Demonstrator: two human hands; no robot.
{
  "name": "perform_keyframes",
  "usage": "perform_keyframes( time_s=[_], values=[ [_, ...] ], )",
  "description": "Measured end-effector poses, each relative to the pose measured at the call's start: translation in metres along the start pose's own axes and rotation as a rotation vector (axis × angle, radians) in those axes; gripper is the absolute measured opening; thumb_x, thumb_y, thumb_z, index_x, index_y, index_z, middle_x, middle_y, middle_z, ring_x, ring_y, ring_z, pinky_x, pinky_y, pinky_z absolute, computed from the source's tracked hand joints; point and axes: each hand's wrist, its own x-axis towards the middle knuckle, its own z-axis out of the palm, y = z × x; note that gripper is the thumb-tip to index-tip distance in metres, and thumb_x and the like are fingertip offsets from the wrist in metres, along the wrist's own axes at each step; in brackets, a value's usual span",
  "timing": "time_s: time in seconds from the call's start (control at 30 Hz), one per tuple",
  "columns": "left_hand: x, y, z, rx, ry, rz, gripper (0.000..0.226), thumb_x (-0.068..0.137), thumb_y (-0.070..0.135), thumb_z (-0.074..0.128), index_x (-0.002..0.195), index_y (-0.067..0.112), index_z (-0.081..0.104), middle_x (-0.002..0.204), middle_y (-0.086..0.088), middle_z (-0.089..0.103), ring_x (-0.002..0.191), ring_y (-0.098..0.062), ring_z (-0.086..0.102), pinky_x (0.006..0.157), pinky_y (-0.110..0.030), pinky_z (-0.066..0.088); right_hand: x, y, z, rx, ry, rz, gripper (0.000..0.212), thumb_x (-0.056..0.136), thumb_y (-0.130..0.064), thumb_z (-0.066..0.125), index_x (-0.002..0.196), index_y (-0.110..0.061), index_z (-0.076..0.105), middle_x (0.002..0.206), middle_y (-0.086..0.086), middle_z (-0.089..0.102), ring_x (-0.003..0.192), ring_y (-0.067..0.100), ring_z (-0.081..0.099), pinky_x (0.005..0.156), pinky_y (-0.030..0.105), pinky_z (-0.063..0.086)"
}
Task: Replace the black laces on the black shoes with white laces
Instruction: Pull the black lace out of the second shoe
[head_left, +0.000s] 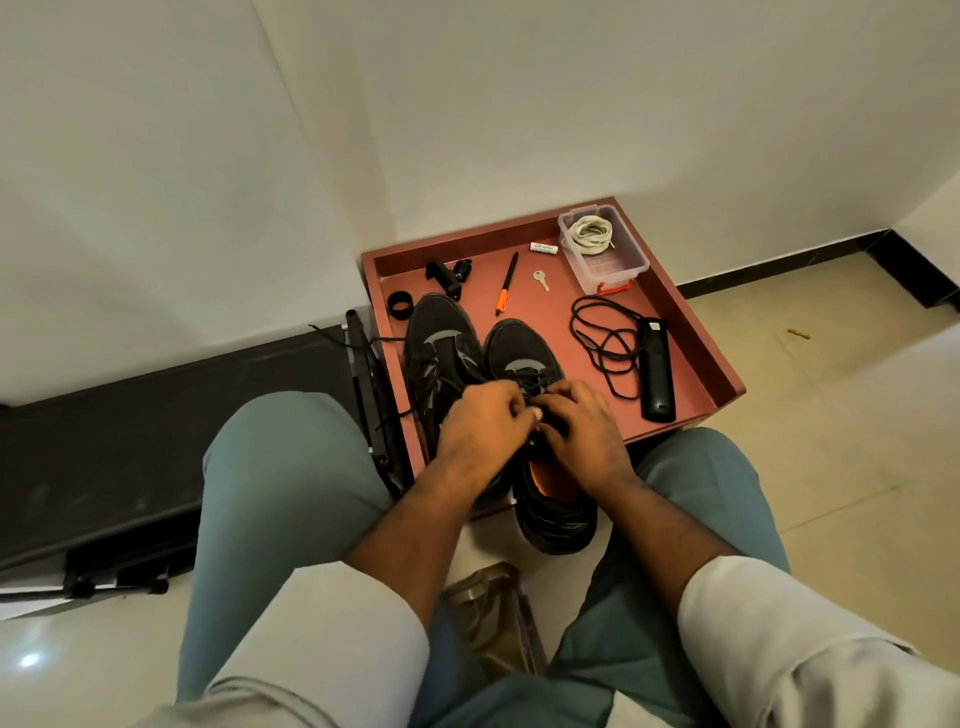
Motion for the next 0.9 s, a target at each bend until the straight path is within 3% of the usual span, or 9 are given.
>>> perform_keyframes(
  time_s=[0.13,0.3,0.37,0.5,0.57,0.67,0.77,0.83,0.9],
  values=[
    [0.004,-0.003,0.006,0.024,-0.066,-0.044,0.021,0.078,0.038,0.074,0.085,0.022,0.063,0.075,0.003,0.065,0.076,-0.020,0.064,0.074,-0.039,0.056,0.009,0.000,0.005,0.082,0.012,0.037,0.011,0.083,-0.013,0.068,0.094,-0.015,0.069,0.108,-0.001,0.057,0.105,0.017,0.048,0.091,0.030,0.041],
    [0.007,-0.010,0.007,-0.202,-0.035,-0.113,0.026,0.077,0.017,0.077,0.101,0.017,0.067,0.073,0.000,0.068,0.069,-0.016,0.066,0.072,-0.033,0.057,0.011,-0.002,-0.002,1.068,0.256,0.595,0.016,0.089,0.002,0.058,0.083,-0.013,0.058,0.085,0.006,0.063,0.082,0.018,0.061,0.074,0.028,0.052],
    [0.010,-0.012,0.008,-0.253,-0.049,-0.134,0.024,0.076,0.015,0.078,0.099,0.015,0.068,0.071,-0.002,0.068,0.059,-0.014,0.061,0.065,-0.033,0.057,0.011,0.000,-0.005,1.277,0.292,0.724,0.021,0.091,0.006,0.051,0.086,-0.013,0.055,0.085,0.006,0.061,0.081,0.019,0.061,0.066,0.025,0.052],
    [0.012,-0.012,0.006,-0.335,-0.072,-0.173,0.018,0.078,0.011,0.079,0.092,0.012,0.067,0.072,-0.010,0.068,0.041,-0.011,0.052,0.044,-0.020,0.045,0.008,-0.003,-0.015,0.823,0.168,0.409,0.037,0.088,0.002,0.057,0.115,-0.024,0.057,0.118,-0.008,0.052,0.107,0.000,0.051,0.081,0.017,0.050],
    [0.011,-0.012,0.003,-0.376,-0.088,-0.173,0.020,0.079,0.010,0.078,0.094,0.011,0.066,0.074,-0.013,0.068,0.039,-0.009,0.050,0.039,-0.017,0.041,0.005,0.001,-0.016,0.374,0.116,0.149,0.036,0.084,-0.009,0.066,0.116,-0.026,0.062,0.132,-0.005,0.045,0.126,0.008,0.040,0.104,0.029,0.038],
    [0.011,-0.011,0.000,-0.406,-0.108,-0.164,0.023,0.079,0.011,0.079,0.099,0.010,0.066,0.077,-0.015,0.069,0.036,-0.004,0.048,0.038,-0.016,0.039,0.003,0.002,-0.007,-0.164,-0.040,0.012,0.024,0.085,-0.029,0.069,0.108,-0.026,0.069,0.147,-0.005,0.038,0.140,0.022,0.021,0.108,0.045,0.022],
    [0.009,-0.012,0.001,-0.404,-0.107,-0.169,0.024,0.079,0.012,0.079,0.099,0.011,0.066,0.076,-0.011,0.070,0.037,-0.009,0.050,0.038,-0.017,0.041,0.006,0.000,-0.001,0.103,0.111,0.013,0.010,0.087,-0.022,0.068,0.094,-0.018,0.074,0.136,-0.006,0.049,0.133,0.019,0.035,0.104,0.037,0.033],
    [0.008,-0.013,0.000,-0.412,-0.096,-0.178,0.024,0.079,0.012,0.079,0.098,0.010,0.065,0.077,-0.012,0.070,0.037,-0.012,0.050,0.038,-0.018,0.041,0.010,0.004,-0.008,0.536,0.325,0.295,0.011,0.090,-0.013,0.064,0.097,-0.010,0.072,0.128,-0.005,0.050,0.116,0.008,0.049,0.094,0.018,0.044],
    [0.009,-0.014,0.000,-0.419,-0.087,-0.186,0.024,0.078,0.013,0.080,0.097,0.010,0.066,0.078,-0.014,0.071,0.037,-0.012,0.050,0.039,-0.019,0.042,0.012,0.017,-0.020,0.813,0.569,0.616,0.011,0.093,-0.012,0.060,0.101,-0.012,0.068,0.123,0.002,0.056,0.105,0.010,0.057,0.092,0.024,0.051]
  ],
)
